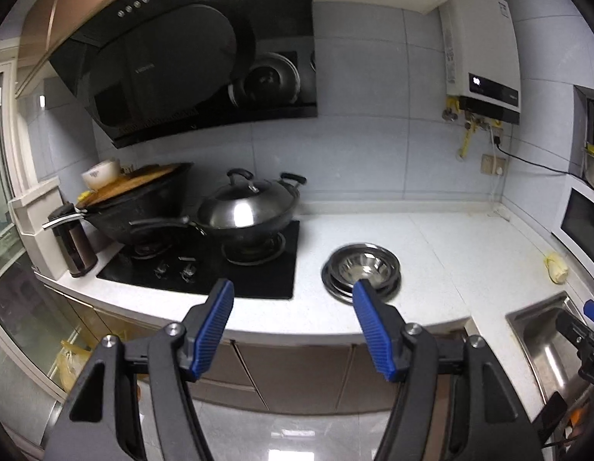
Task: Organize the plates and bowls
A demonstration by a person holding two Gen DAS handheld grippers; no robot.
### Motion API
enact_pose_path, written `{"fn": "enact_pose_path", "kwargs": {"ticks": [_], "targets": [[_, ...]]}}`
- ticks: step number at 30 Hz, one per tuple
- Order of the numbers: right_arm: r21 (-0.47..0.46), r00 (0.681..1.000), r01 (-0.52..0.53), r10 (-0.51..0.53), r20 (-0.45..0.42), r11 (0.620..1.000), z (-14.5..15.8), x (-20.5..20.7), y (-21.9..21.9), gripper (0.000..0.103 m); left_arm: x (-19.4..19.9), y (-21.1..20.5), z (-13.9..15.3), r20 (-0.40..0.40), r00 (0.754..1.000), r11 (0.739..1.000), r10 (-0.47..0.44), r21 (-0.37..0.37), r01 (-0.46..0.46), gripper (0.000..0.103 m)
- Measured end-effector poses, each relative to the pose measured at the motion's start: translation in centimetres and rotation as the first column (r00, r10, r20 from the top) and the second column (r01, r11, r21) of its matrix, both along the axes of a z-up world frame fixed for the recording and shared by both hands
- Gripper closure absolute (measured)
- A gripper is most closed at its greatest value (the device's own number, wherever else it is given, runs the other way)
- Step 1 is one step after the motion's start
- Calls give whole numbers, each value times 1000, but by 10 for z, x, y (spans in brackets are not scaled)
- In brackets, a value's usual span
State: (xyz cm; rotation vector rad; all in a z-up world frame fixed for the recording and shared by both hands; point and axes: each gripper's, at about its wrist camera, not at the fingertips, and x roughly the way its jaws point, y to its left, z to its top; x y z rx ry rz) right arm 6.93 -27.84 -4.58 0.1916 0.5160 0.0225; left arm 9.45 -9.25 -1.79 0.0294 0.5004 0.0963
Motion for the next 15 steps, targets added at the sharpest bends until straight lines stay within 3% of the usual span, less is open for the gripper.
{"fn": "enact_pose_path", "kwargs": {"ticks": [15], "targets": [[25,999,19,-18,-43,1000,-14,-9,-5,3,-4,-19,-17,-55,998,999,-35,27,37,40]]}}
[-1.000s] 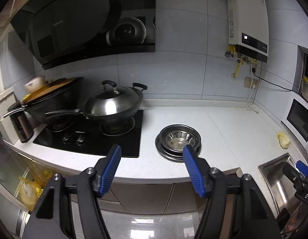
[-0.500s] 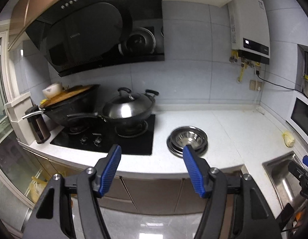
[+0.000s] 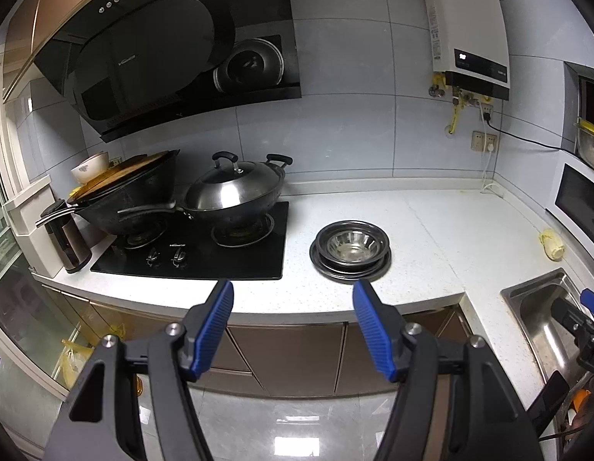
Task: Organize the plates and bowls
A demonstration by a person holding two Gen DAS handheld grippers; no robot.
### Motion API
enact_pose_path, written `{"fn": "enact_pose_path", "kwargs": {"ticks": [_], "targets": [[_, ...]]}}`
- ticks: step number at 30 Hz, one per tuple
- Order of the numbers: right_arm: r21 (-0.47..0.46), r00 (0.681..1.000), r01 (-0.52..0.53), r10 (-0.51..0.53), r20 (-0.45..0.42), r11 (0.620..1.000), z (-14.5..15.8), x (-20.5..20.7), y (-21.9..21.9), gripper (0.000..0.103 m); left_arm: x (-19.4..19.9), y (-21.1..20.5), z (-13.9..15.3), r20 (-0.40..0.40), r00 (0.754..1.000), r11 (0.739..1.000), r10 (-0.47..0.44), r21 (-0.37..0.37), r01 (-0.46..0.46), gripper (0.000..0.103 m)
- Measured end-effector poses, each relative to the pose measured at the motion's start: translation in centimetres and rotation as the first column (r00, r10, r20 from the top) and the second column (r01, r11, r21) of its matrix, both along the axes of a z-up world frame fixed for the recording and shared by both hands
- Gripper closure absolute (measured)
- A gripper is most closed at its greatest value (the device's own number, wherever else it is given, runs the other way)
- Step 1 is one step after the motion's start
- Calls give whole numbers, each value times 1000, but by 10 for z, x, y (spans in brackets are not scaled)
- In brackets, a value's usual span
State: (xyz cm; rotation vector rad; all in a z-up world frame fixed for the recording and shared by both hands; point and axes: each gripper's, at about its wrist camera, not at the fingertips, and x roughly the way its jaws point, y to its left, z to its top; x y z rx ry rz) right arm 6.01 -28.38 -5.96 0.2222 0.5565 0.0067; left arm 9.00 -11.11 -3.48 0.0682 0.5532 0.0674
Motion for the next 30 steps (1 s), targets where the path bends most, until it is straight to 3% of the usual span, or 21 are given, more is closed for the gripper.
{"fn": "enact_pose_path", "kwargs": {"ticks": [30], "targets": [[-8,999,39,-39,-18,999,2,6,-9,3,16,2,0,-26,999,999,-31,-29,31,40]]}}
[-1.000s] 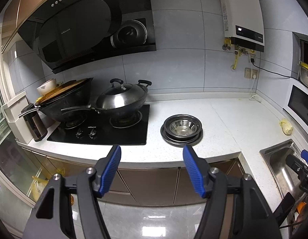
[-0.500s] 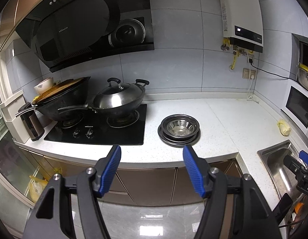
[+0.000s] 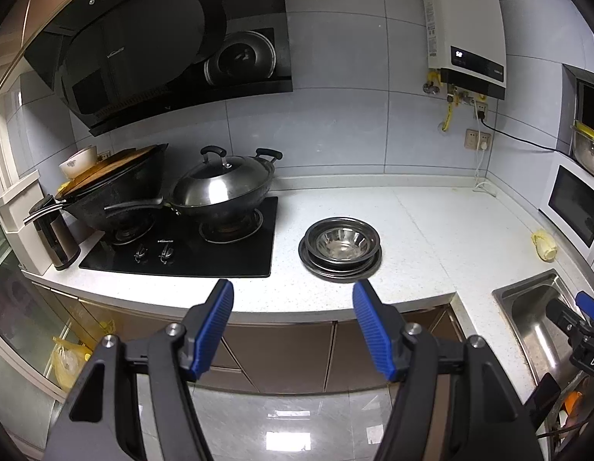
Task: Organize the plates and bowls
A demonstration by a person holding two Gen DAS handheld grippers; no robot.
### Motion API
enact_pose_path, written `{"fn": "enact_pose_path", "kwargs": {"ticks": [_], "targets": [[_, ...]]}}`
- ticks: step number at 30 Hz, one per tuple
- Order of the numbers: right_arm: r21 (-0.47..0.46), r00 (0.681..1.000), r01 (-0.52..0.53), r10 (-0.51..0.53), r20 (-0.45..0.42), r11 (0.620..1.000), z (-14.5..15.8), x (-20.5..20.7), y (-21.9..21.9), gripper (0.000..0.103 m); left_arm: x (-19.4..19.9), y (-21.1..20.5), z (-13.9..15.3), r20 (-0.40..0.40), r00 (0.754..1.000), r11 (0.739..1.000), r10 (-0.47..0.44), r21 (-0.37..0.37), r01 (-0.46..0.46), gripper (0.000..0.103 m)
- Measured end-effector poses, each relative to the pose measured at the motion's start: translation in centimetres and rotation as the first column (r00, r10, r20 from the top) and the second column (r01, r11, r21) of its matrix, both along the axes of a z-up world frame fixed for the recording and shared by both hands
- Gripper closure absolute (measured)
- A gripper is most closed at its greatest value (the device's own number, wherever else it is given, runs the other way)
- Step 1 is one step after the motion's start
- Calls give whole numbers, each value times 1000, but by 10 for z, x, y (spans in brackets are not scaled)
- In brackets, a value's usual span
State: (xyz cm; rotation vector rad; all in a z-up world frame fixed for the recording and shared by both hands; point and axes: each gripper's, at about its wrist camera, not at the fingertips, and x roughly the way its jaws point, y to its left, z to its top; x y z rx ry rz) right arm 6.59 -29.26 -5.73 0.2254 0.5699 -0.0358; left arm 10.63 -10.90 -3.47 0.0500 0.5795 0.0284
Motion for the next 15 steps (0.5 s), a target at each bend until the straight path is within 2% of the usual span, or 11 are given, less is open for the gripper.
{"fn": "enact_pose_path", "kwargs": {"ticks": [15], "targets": [[-15,1000,-1,1,-3,1000,-1,3,1,3,5,3,-3,-6,1000,1000,8,3,-8,40]]}}
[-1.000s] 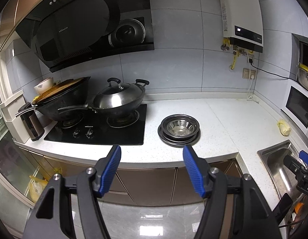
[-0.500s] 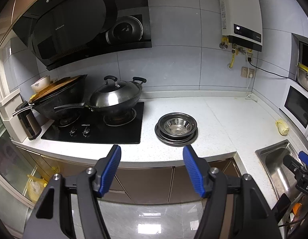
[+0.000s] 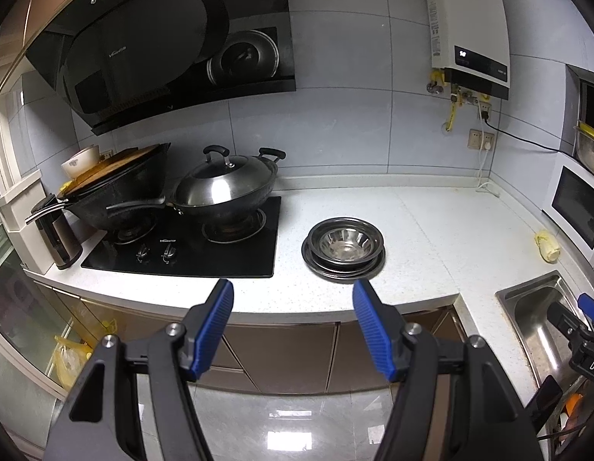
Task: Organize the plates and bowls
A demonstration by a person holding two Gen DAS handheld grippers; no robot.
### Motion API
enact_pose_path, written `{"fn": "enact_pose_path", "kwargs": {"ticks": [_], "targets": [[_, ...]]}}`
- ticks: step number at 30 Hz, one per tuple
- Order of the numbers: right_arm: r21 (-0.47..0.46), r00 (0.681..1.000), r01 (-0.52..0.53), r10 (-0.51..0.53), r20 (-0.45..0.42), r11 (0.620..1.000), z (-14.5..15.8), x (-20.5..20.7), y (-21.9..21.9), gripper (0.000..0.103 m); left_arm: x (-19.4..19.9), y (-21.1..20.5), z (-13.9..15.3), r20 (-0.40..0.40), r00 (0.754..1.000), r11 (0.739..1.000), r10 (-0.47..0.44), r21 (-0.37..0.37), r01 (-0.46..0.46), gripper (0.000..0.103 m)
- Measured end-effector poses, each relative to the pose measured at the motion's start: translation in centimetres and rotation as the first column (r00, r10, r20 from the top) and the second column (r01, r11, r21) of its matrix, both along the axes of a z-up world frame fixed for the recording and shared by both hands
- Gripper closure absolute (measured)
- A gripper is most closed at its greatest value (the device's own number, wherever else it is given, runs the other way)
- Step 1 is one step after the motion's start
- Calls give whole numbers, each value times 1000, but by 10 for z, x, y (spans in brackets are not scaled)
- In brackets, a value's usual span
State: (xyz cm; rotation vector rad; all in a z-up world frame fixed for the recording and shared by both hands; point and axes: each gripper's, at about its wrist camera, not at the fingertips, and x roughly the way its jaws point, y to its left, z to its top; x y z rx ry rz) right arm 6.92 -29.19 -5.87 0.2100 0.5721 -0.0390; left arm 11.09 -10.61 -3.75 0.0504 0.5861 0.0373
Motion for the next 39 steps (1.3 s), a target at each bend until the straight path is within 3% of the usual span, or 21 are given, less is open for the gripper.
{"fn": "enact_pose_path", "kwargs": {"ticks": [39], "targets": [[0,1000,5,-5,-9,1000,-3,-5,-2,3,3,-1,-5,-17,1000,1000,-14,-10,13,40]]}}
